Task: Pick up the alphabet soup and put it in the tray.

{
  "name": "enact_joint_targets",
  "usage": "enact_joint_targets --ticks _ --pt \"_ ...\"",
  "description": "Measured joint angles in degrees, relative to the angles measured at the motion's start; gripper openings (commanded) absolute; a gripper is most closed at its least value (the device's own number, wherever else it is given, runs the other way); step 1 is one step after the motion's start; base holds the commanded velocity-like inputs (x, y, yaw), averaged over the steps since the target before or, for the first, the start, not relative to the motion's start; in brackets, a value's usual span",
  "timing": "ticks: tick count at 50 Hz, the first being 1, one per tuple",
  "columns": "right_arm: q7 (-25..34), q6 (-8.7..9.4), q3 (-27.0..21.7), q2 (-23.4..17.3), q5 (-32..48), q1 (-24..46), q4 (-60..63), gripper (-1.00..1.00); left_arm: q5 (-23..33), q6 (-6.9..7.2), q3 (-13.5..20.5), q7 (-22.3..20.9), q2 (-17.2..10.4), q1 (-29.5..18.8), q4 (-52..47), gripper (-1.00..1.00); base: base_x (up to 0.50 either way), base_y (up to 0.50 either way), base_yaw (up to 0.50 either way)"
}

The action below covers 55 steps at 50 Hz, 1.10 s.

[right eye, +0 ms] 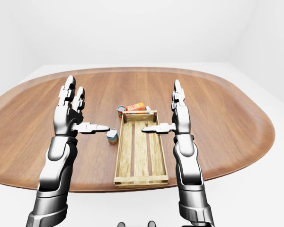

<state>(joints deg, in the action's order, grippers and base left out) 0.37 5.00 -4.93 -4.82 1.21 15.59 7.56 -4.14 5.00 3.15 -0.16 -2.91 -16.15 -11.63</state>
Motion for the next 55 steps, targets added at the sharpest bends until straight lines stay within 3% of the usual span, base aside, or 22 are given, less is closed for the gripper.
enact_joint_targets --ticks 43,55 --pt "0.64 0.00 -0.05 0.04 -0.26 -0.20 -0.32 1.00 -0.47 0.00 0.21 0.14 -0.14 -0.25 -0.72 1.00 0.50 -0.05 0.00" --pt "0.64 0.00 -0.16 0.15 -0.52 -0.94 -0.23 1.00 2.94 0.00 -0.38 -0.08 -0.70 -0.30 0.61 1.00 0.00 0.00 0.00"
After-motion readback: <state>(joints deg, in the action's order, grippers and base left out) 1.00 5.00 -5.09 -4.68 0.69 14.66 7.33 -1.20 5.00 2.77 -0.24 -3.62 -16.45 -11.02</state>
